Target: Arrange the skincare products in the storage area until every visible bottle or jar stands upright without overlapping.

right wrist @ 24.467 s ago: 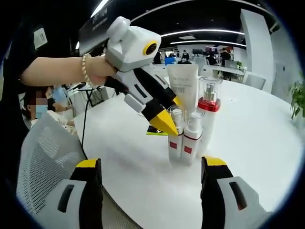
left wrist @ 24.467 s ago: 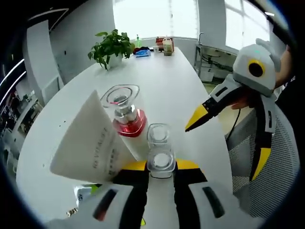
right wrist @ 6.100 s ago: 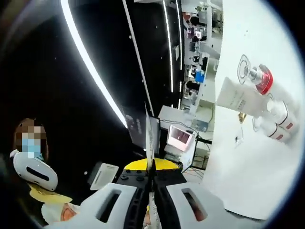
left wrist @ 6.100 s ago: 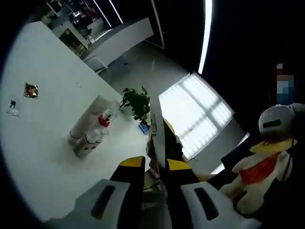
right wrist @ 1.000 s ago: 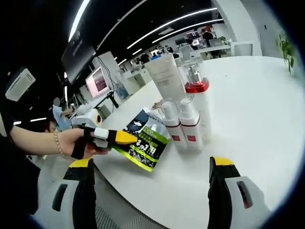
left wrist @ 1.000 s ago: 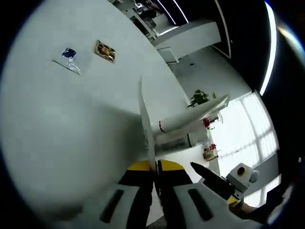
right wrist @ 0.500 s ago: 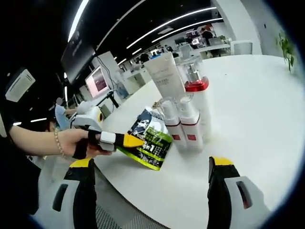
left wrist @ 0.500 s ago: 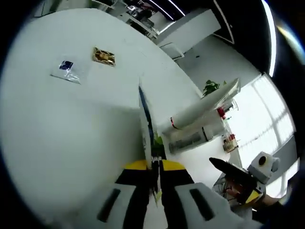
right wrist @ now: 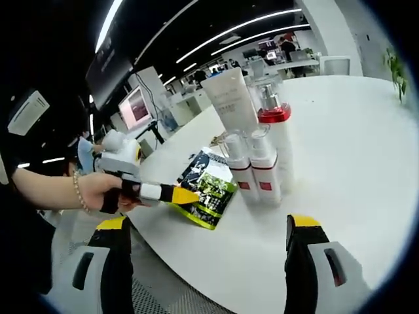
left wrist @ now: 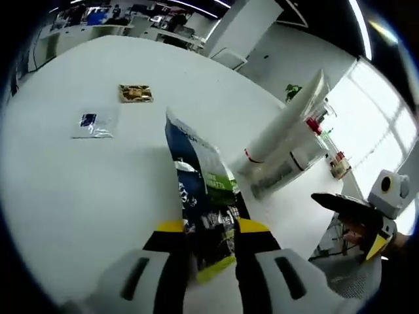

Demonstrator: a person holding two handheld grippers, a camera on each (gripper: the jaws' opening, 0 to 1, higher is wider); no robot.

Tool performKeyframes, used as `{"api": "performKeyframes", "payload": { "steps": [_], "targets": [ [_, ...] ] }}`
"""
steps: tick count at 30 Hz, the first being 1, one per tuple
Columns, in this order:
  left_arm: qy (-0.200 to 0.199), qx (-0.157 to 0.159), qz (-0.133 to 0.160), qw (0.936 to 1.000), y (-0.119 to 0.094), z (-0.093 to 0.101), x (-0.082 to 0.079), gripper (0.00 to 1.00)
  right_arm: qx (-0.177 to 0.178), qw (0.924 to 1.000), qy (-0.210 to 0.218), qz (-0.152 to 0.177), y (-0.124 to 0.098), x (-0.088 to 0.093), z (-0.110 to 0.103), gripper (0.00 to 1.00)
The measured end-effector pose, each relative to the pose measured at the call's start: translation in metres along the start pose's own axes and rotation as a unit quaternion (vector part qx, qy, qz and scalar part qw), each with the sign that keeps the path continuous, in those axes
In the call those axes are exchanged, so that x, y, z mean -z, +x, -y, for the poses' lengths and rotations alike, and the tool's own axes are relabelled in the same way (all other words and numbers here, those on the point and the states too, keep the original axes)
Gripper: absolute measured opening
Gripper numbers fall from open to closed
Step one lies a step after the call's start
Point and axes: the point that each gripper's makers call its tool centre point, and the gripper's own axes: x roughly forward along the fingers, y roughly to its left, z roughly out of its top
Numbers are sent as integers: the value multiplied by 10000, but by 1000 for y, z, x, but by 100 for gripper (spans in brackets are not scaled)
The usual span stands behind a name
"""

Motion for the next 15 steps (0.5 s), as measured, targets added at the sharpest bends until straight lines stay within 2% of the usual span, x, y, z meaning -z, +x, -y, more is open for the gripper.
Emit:
{"api": "performKeyframes", "payload": {
  "steps": [7, 11, 15],
  "targets": [
    [222, -191, -99, 9995, 1, 0, 0, 26, 3, 10000, 23, -9, 0, 0, 1, 98],
    [547, -357, -169, 9977, -1, -2, -1, 34, 12, 10000, 42, -11, 0, 0, 1, 97],
    [672, -458, -212, 9965, 0, -7, -1, 36, 10, 10000, 44, -19, 0, 0, 1, 97]
  ]
}}
